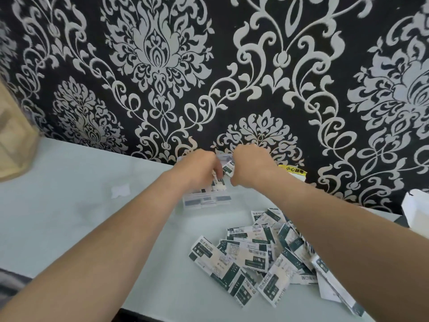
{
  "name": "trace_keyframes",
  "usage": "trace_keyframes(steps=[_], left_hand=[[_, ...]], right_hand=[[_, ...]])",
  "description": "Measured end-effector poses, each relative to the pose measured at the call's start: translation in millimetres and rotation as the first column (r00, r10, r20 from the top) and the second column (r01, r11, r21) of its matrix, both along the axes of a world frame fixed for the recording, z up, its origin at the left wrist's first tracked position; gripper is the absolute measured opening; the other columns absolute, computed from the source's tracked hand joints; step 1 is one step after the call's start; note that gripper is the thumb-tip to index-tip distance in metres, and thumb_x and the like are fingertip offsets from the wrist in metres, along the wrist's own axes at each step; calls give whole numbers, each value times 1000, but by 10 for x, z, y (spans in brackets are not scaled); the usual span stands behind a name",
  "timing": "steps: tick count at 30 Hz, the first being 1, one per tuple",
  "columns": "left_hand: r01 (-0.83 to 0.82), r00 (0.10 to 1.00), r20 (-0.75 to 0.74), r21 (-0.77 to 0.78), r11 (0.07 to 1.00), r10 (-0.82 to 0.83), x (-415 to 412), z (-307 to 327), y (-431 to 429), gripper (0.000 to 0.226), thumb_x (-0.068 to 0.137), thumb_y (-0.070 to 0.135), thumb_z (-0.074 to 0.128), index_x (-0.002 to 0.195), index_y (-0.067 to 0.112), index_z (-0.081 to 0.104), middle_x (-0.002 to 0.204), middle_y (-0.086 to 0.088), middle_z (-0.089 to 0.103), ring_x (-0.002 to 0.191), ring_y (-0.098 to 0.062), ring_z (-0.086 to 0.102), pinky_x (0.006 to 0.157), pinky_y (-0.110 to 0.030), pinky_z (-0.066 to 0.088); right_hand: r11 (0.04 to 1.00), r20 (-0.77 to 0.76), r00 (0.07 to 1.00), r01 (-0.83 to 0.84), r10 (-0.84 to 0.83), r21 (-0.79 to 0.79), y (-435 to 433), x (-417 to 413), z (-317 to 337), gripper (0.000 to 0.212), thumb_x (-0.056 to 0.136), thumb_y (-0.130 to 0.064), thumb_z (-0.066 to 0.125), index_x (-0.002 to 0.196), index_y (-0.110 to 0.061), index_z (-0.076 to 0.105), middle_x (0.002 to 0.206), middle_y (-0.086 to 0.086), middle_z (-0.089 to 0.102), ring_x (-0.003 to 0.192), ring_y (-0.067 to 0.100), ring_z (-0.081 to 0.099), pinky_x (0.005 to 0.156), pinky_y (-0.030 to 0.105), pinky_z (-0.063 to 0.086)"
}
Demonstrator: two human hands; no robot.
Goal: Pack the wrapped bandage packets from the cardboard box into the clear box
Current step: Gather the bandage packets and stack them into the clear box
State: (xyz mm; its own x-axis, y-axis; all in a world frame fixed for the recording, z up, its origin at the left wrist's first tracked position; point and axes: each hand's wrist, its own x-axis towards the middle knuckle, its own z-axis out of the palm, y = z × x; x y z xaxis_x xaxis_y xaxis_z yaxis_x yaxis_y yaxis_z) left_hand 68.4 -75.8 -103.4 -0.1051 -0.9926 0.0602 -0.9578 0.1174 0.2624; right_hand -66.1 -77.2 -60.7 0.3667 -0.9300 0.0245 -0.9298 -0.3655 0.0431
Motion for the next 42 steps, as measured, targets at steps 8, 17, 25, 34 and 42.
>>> trace_keyframes(steps=[8, 17, 25, 34, 42], left_hand=[[140, 976, 150, 120, 983, -157, 81, -30, 67, 33, 82, 12, 56, 96, 35, 75, 113, 15, 69, 104, -15, 62, 87, -37, 54], [185, 970, 131, 141, 972, -204, 98, -14, 62, 38, 85, 12, 56, 105, 40, 71, 89, 18, 63, 79, -10, 53, 66, -26, 42], [207, 963, 145, 150, 967, -229, 89, 10, 70, 43, 85, 12, 53, 108, 43, 70, 73, 21, 49, 80, -14, 51, 64, -25, 37], [234, 957, 142, 138, 962, -253, 118, -43, -1, 43, 84, 9, 53, 106, 40, 72, 106, 14, 69, 90, -10, 56, 70, -26, 43], [178, 978, 97, 98, 979, -187, 141, -30, -27, 38, 80, 8, 59, 95, 39, 75, 77, 22, 62, 82, -7, 54, 76, -27, 51]], right_hand=[[999, -171, 985, 2, 6, 52, -6, 204, -89, 31, 88, -5, 58, 119, -8, 56, 120, 11, 58, 114, 31, 57, 78, 33, 48], [969, -272, 959, -2, 72, 249, -111, 329, -91, 31, 91, -21, 61, 119, -8, 59, 85, 3, 53, 89, 22, 52, 76, 30, 43], [927, -527, 800, -95, 288, 362, -107, 384, -22, 50, 78, -24, 80, 124, -17, 61, 74, -7, 47, 72, 18, 49, 68, 27, 45], [900, -616, 663, -240, 425, 364, -291, 280, -135, 48, 75, -44, 79, 110, -22, 56, 78, -11, 47, 77, 16, 50, 67, 29, 41], [895, -472, 786, -219, 398, 390, -340, 186, 25, 38, 73, -38, 82, 93, -10, 66, 76, 0, 68, 63, 20, 67, 63, 24, 57]])
